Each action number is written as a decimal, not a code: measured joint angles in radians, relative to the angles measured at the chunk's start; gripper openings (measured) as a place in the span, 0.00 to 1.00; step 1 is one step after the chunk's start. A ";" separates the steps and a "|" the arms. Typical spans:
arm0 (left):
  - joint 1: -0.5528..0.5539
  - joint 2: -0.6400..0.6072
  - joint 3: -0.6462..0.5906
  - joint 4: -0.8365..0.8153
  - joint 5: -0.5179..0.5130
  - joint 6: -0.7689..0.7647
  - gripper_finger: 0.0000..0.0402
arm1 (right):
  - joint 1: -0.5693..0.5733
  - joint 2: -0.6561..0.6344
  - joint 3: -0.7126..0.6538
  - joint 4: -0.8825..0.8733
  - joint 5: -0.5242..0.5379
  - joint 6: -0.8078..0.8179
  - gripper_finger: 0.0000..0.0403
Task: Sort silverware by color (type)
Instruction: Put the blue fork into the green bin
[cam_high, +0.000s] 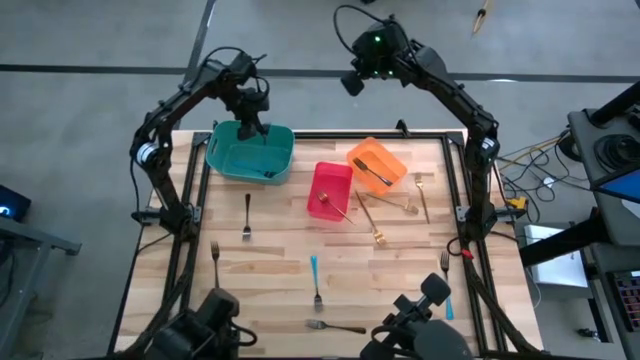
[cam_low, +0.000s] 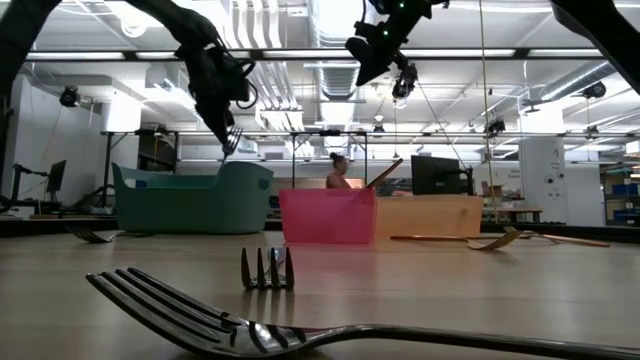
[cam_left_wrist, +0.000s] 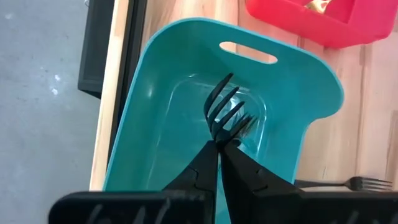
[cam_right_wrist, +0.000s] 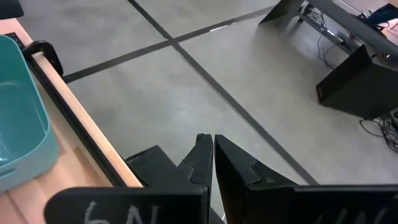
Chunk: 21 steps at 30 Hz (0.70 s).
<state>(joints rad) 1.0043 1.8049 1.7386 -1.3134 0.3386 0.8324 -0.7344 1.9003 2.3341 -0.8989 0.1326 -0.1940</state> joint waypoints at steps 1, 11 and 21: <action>0.000 0.003 0.000 0.006 0.000 -0.004 0.00 | -0.003 0.000 0.000 0.001 0.000 -0.001 0.02; -0.001 0.047 0.000 0.008 0.000 -0.039 0.00 | -0.015 0.000 0.000 0.000 0.000 0.011 0.02; -0.003 0.095 0.000 0.013 -0.011 -0.052 0.00 | -0.022 0.000 0.000 0.000 0.000 -0.003 0.02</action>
<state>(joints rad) 1.0016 1.8996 1.7386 -1.2999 0.3275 0.7803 -0.7563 1.9007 2.3341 -0.8989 0.1326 -0.1975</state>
